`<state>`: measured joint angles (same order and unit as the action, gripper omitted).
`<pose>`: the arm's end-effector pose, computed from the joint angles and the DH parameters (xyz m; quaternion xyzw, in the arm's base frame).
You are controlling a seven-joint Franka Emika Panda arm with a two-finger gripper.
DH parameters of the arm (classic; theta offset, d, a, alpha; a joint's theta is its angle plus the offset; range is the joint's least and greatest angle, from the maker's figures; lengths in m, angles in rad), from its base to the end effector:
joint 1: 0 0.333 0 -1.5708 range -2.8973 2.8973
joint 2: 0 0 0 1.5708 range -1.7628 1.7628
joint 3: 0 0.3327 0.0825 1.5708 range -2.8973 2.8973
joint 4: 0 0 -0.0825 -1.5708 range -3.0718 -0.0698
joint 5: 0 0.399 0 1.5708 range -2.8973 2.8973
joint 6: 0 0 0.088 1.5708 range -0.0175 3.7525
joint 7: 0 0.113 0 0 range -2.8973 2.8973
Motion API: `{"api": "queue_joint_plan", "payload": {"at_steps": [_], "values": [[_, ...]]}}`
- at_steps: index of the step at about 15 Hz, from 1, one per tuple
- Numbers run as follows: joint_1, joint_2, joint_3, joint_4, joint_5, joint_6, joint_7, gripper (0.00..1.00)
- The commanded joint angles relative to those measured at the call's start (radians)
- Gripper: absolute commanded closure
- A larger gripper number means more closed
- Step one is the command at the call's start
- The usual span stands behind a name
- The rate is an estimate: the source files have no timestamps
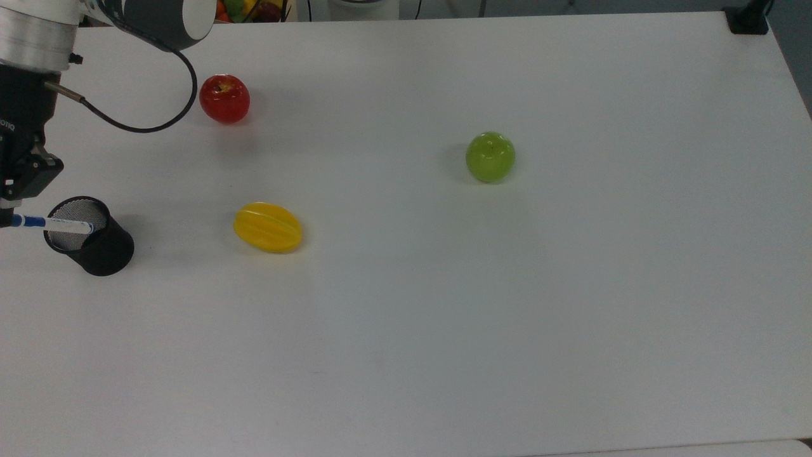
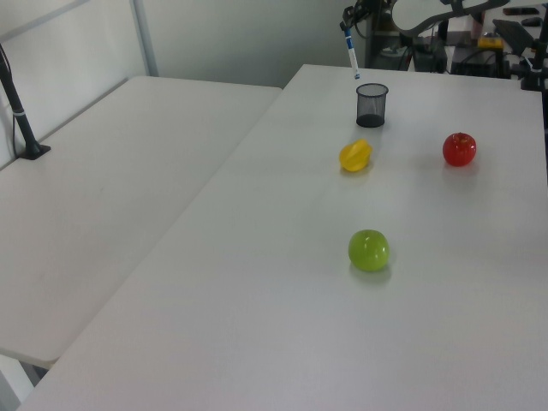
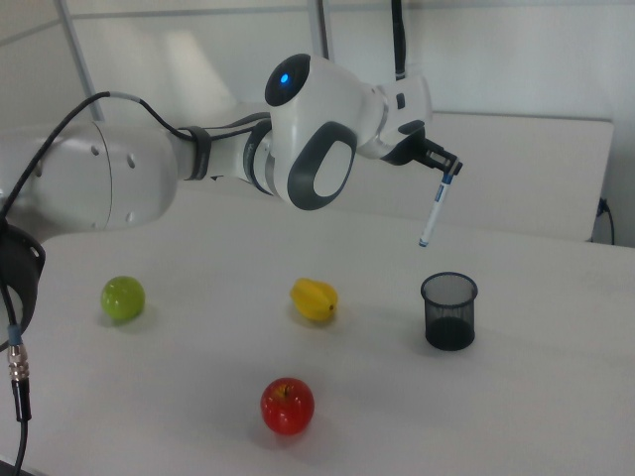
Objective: Take marker pen
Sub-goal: 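Carry the marker past the yellow fruit and lower it to the table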
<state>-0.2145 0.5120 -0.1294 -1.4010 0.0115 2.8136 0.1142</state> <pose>0.7433 -0.2400 0.5277 0.8795 -0.1875 0.4317 0.0707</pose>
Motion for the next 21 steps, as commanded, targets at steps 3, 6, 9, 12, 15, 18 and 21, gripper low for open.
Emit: {"api": "queue_joint_plan", "payload": {"at_steps": [3,6,9,12,15,18,21], "values": [[0.082,-0.115,-0.007,-0.101,0.053,-0.188,0.001,1.00],[0.130,-0.147,-0.006,-0.104,0.085,-0.302,0.004,1.00],[0.164,-0.156,-0.004,-0.104,0.088,-0.406,0.005,1.00],[0.204,-0.176,-0.004,-0.134,0.088,-0.465,0.004,1.00],[0.239,-0.184,-0.001,-0.148,0.088,-0.548,-0.001,1.00],[0.271,-0.184,0.008,-0.162,0.088,-0.646,-0.019,1.00],[0.280,-0.182,0.046,-0.171,0.088,-0.758,-0.076,1.00]]}}
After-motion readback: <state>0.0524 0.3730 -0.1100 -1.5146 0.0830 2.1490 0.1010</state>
